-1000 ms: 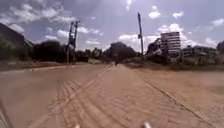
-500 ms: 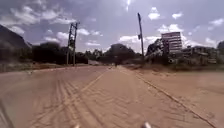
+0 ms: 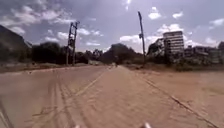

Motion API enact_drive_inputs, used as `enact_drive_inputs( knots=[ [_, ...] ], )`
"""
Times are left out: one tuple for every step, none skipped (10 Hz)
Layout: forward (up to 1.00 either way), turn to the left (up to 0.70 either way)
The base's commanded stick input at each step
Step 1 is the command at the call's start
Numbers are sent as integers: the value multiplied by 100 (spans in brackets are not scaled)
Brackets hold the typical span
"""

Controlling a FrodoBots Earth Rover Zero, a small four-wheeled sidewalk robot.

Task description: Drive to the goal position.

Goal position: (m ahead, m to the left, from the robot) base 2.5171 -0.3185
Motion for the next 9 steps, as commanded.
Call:
enact_drive_inputs(
  knots=[
    [50,-49],
    [50,-37],
    [50,-24],
    [50,-12],
    [50,0],
    [50,0],
    [50,0],
    [50,0],
    [50,0]
  ],
)
